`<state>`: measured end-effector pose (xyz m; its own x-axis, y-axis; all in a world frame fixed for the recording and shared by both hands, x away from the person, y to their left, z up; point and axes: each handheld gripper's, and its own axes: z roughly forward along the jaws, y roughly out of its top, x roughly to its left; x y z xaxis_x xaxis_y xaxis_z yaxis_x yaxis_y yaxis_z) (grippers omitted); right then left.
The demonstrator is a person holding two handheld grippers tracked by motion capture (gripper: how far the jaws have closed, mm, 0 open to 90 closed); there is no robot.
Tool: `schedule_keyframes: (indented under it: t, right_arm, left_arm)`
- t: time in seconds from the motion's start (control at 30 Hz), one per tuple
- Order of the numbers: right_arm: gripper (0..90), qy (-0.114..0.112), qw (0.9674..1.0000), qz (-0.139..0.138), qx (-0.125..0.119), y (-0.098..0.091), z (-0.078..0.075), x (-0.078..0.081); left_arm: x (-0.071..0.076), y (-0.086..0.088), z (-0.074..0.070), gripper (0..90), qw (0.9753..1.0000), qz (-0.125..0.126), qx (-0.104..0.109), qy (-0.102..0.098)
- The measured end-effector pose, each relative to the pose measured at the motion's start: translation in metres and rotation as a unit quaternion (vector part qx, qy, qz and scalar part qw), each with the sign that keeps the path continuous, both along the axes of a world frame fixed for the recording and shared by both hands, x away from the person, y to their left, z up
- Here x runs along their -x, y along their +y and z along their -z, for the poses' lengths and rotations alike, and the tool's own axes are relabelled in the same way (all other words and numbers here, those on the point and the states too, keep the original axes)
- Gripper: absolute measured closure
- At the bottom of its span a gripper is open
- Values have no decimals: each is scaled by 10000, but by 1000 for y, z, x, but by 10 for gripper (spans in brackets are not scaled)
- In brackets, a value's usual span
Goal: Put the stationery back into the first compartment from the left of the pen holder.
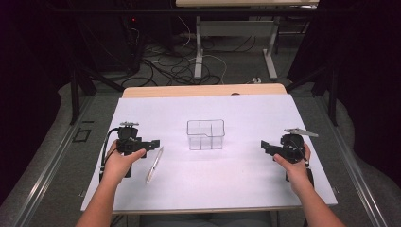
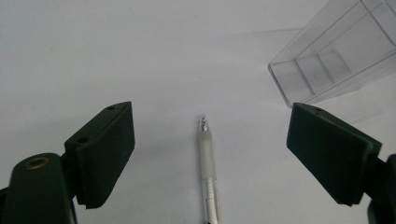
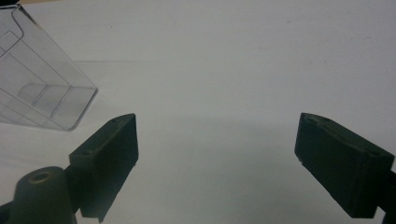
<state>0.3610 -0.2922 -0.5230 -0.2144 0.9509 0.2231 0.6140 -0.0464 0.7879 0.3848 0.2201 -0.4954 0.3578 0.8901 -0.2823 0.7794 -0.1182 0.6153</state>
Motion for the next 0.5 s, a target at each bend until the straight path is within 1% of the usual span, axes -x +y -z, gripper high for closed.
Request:
schedule_keyframes:
  t: [0.07, 0.13, 0.17, 0.23, 0.27, 0.3, 0.33, 0.37, 0.43, 0.5]
  right_arm:
    - [129, -11, 10000, -11, 5, 0, -1, 0]
    - [129, -13, 10000, -29, 25, 1, 0, 0]
    - [129, -2, 10000, -35, 14, 1, 0, -1]
    - [129, -3, 10000, -58, 15, 2, 0, -1]
    - [129, 2, 10000, -69, 15, 2, 0, 0]
    - [129, 8, 10000, -82, 23, 2, 0, 0]
    - [129, 7, 10000, -81, 22, 2, 0, 0]
    - [129, 0, 10000, -80, 17, 2, 0, 0]
    - [131, 4, 10000, -73, 27, 1, 0, 0]
    - [132, 13, 10000, -61, 6, 1, 0, 1]
  left_arm:
    - [0, 0, 3, 147, 9999, 51, -25, 92]
    - [0, 0, 6, 162, 9998, 121, -56, 138]
    - [0, -1, 7, 172, 9996, 148, -88, 208]
    - [-1, -1, 11, 194, 9994, 147, -144, 273]
    - [-1, -2, 14, 205, 9995, 99, -151, 278]
    - [-2, -1, 14, 220, 9989, 152, -170, 399]
    - [-2, -2, 17, 230, 9990, 93, -180, 398]
    - [-2, -2, 18, 236, 9988, 110, -230, 420]
    - [-3, -2, 20, 259, 9983, 155, -206, 514]
    - [-3, -3, 22, 276, 9981, 163, -208, 550]
